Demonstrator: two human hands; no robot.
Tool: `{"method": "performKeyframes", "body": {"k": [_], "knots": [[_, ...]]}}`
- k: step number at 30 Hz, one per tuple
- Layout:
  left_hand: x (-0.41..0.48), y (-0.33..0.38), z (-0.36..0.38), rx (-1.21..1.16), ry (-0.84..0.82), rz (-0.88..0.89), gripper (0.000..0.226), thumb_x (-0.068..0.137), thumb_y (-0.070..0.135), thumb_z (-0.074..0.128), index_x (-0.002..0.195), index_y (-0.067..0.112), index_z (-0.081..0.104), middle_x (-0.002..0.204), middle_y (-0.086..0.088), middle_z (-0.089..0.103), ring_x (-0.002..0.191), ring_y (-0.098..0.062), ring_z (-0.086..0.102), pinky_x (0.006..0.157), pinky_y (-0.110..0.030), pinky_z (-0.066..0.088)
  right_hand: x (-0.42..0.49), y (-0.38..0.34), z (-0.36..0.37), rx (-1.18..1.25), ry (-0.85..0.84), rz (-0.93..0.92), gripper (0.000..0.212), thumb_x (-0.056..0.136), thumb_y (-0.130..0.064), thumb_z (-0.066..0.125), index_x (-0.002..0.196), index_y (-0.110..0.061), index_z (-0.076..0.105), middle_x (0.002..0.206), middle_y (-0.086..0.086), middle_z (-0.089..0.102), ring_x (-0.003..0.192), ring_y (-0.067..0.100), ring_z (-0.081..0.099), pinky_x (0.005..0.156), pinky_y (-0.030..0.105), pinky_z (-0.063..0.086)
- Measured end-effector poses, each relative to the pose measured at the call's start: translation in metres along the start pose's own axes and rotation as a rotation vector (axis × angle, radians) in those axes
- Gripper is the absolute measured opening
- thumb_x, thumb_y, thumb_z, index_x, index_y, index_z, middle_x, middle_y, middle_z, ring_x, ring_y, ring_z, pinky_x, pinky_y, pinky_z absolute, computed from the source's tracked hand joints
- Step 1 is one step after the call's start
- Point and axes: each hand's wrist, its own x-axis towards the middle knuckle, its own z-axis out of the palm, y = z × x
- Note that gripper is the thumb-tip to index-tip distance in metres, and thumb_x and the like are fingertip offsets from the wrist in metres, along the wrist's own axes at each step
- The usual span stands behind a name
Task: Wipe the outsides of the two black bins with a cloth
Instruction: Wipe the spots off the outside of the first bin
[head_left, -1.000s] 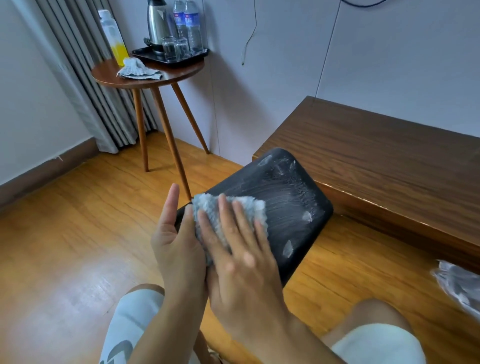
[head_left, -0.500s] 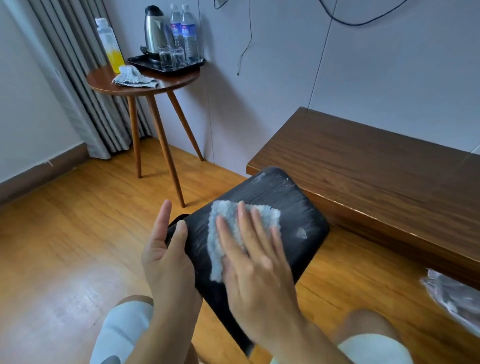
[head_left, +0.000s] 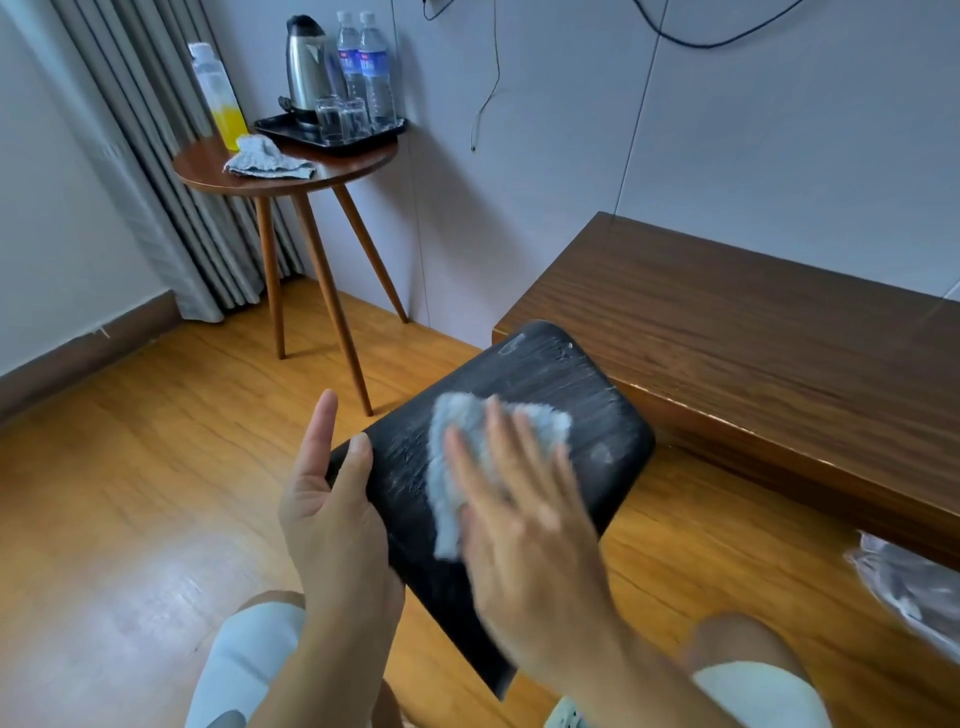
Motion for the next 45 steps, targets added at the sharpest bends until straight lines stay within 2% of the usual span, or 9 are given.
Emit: {"method": "performKeyframes", "body": {"k": [4,7,10,18,26,32,36,41,45], "knots": [[-0.002,-0.004,-0.002,-0.034,-0.03,-0.037,0.04,0.102,0.011,0.058,0.133,0.035,0.066,0.097,-0.008,0.065,0.083,-0.018,0.063,0.087,-0.041,0.057,-0.005,0.005,0.003,-0.057,0.027,-0.097,0.055,0.107,-0.043,0.022,0.162,-0.036,0.017,0.171,0.0,0.01,0.159,0.02,0.003,0.125,0.053,0.016],[-0.004,0.0,0.0,0.018,-0.045,0.042,0.044,0.102,0.009,0.058,0.137,0.035,0.063,0.081,0.01,0.061,0.073,-0.003,0.06,0.081,-0.028,0.055,0.028,0.038,-0.01,-0.061,0.076,0.077,0.059,0.104,-0.047,0.014,0.162,-0.036,0.011,0.171,0.001,0.005,0.158,0.022,0.002,0.126,0.055,0.017],[-0.005,0.003,0.002,0.02,-0.047,0.061,0.044,0.102,0.01,0.059,0.138,0.037,0.063,0.085,0.006,0.059,0.08,-0.007,0.059,0.091,-0.035,0.053,0.047,0.048,-0.021,-0.037,0.066,0.216,0.063,0.1,-0.05,0.004,0.162,-0.037,0.006,0.171,0.002,-0.001,0.158,0.022,-0.006,0.127,0.054,0.014],[-0.005,0.0,-0.001,-0.008,-0.071,-0.034,0.044,0.101,0.008,0.058,0.138,0.032,0.061,0.084,0.0,0.068,0.084,-0.02,0.065,0.083,-0.036,0.059,-0.005,-0.011,0.002,-0.066,-0.006,-0.161,0.057,0.106,-0.037,0.031,0.162,-0.035,0.019,0.172,0.001,0.008,0.159,0.021,0.0,0.127,0.051,0.014],[-0.009,0.007,-0.004,0.058,-0.018,0.021,0.044,0.101,0.012,0.06,0.136,0.037,0.064,0.074,0.015,0.063,0.07,0.001,0.062,0.084,-0.031,0.056,0.052,0.048,-0.027,-0.05,0.01,0.208,0.063,0.099,-0.054,0.002,0.16,-0.04,0.005,0.17,-0.003,-0.006,0.157,0.02,-0.01,0.127,0.053,0.01],[-0.001,0.005,-0.004,0.021,-0.026,-0.03,0.043,0.102,0.009,0.058,0.134,0.037,0.065,0.065,0.008,0.058,0.064,-0.011,0.056,0.058,-0.022,0.057,-0.016,-0.022,0.003,-0.008,0.017,-0.152,0.057,0.102,-0.039,0.039,0.159,-0.034,0.031,0.17,0.002,0.018,0.158,0.023,0.009,0.125,0.051,0.016],[0.0,0.009,-0.007,0.009,-0.027,-0.041,0.04,0.102,0.013,0.059,0.133,0.037,0.066,0.084,0.001,0.055,0.075,-0.013,0.057,0.075,-0.031,0.053,-0.006,0.008,-0.005,-0.073,0.058,-0.164,0.055,0.104,-0.038,0.034,0.159,-0.034,0.029,0.169,0.0,0.018,0.158,0.021,0.011,0.125,0.053,0.019],[-0.001,0.019,0.003,0.012,-0.006,0.043,0.041,0.102,0.015,0.059,0.135,0.039,0.064,0.087,0.008,0.054,0.074,-0.003,0.053,0.078,-0.024,0.05,0.033,0.053,-0.028,-0.03,0.144,0.159,0.055,0.106,-0.045,0.016,0.16,-0.037,0.016,0.17,-0.003,0.007,0.158,0.018,-0.001,0.126,0.057,0.016],[0.004,0.02,0.003,-0.007,-0.002,0.018,0.041,0.101,0.014,0.06,0.134,0.039,0.066,0.085,0.007,0.052,0.079,-0.012,0.054,0.084,-0.032,0.052,0.001,0.004,-0.009,-0.048,0.127,-0.024,0.057,0.105,-0.042,0.031,0.16,-0.031,0.025,0.17,0.001,0.012,0.158,0.023,0.007,0.125,0.053,0.012]]}}
